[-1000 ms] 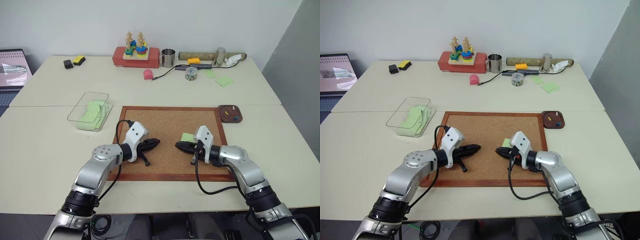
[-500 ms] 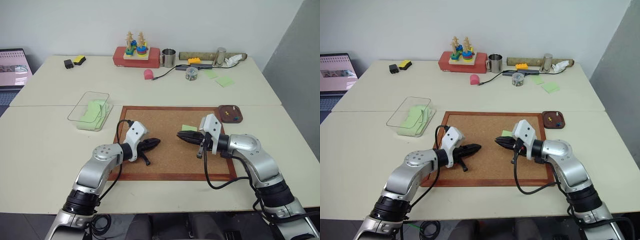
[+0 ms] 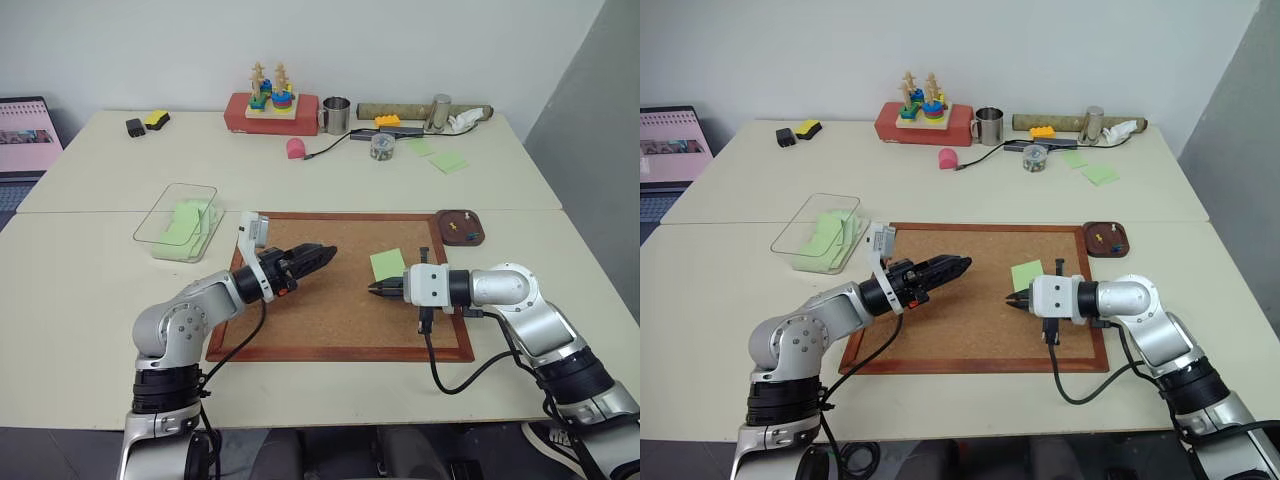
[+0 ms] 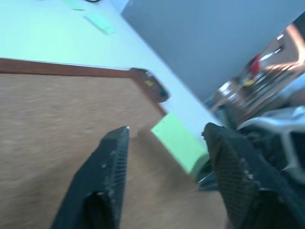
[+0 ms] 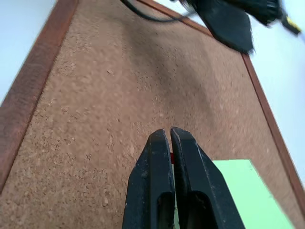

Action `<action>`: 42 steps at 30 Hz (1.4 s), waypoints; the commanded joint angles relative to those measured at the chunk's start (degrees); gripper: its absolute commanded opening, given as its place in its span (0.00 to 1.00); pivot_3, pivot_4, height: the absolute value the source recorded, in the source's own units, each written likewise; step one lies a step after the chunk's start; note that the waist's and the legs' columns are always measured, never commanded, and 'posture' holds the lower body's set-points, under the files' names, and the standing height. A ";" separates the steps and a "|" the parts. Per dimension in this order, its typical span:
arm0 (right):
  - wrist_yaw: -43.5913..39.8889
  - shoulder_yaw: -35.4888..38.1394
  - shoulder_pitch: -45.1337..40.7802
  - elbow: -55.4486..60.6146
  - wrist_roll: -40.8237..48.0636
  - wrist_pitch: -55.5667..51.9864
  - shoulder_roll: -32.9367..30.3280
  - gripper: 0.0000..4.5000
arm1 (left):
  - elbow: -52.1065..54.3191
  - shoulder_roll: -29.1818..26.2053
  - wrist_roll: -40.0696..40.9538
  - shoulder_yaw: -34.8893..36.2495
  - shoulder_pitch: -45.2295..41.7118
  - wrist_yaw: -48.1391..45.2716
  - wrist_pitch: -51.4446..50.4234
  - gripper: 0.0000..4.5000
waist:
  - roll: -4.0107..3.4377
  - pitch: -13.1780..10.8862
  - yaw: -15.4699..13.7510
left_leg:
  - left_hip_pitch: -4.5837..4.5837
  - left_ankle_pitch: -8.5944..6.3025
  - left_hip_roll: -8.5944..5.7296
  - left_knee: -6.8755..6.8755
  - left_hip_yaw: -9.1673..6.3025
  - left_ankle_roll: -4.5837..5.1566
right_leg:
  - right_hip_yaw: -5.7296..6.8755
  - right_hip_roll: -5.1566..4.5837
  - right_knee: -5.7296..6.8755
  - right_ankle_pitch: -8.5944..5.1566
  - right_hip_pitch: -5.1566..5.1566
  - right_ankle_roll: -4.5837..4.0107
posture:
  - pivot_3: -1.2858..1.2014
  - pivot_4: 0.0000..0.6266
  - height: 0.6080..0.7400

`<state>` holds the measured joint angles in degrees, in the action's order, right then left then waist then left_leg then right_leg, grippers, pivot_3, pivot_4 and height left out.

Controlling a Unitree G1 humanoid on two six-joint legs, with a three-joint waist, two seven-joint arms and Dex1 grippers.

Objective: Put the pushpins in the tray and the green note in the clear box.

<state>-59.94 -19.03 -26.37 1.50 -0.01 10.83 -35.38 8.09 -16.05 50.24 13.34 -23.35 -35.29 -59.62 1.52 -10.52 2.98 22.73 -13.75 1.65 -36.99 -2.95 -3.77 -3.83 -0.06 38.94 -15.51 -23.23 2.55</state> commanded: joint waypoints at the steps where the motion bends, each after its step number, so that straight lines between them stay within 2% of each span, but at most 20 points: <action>1: 0.63 0.38 -2.54 0.58 -1.14 5.01 0.84 0.00 | 2.50 1.62 6.19 2.73 -0.60 3.48 -2.83 0.82 | 0.00 0.00 -0.07 | 0.00 0.00 0.00 -0.01 0.00 0.00 | -0.01 0.00 0.00 0.02 0.00 -0.03 | 0.52 0.24 1.00; 5: 1.45 0.61 -4.09 1.50 -1.04 6.84 2.36 0.00 | 3.42 2.38 8.84 2.50 0.34 5.26 -4.12 0.99 | 0.00 0.00 -0.07 | -0.01 0.00 -0.02 -0.02 0.01 -0.01 | -0.01 -0.01 0.01 0.12 0.01 -0.20 | 0.52 0.24 1.00; 13: 2.42 0.19 -6.23 3.36 -0.32 7.27 5.85 0.00 | 2.60 3.42 15.63 3.24 -0.29 8.89 -6.73 0.99 | 0.00 0.00 -0.39 | 0.00 0.01 -0.02 -0.02 -0.01 -0.02 | 0.00 -0.02 -0.01 0.15 0.02 -0.26 | 0.52 0.24 1.00; 20: 2.86 -0.02 -7.97 3.24 -0.68 8.23 8.21 0.00 | 3.12 3.40 15.05 1.07 -0.03 9.40 -4.63 0.99 | 0.00 0.00 -0.49 | 0.00 0.01 -0.03 -0.02 -0.01 -0.02 | 0.00 -0.02 0.00 0.16 0.02 -0.27 | 0.52 0.24 1.00; 23: 2.89 -0.30 -8.03 3.60 -0.70 8.21 8.55 0.00 | 3.27 3.62 14.97 0.88 0.11 9.74 -3.72 0.90 | 0.00 0.00 -0.58 | 0.00 0.01 -0.03 -0.01 -0.01 -0.02 | 0.00 -0.02 -0.01 0.16 0.02 -0.27 | 0.52 0.24 1.00; 42: 2.19 -1.10 -7.86 4.58 -0.28 7.57 8.40 0.00 | 3.12 2.19 16.07 0.91 0.15 8.83 -2.40 0.15 | 0.00 0.00 -0.65 | 0.00 0.01 -0.03 -0.01 -0.01 -0.02 | 0.01 -0.02 -0.01 0.16 0.02 -0.27 | 0.52 0.24 1.00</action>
<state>-57.50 -20.54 -33.15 4.21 -1.07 18.13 -26.73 9.17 -13.40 64.90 14.34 -22.88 -25.67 -63.01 1.52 -10.52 2.34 22.73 -13.74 1.63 -37.00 -2.96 -3.79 -3.82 -0.08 38.93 -15.35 -23.22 2.27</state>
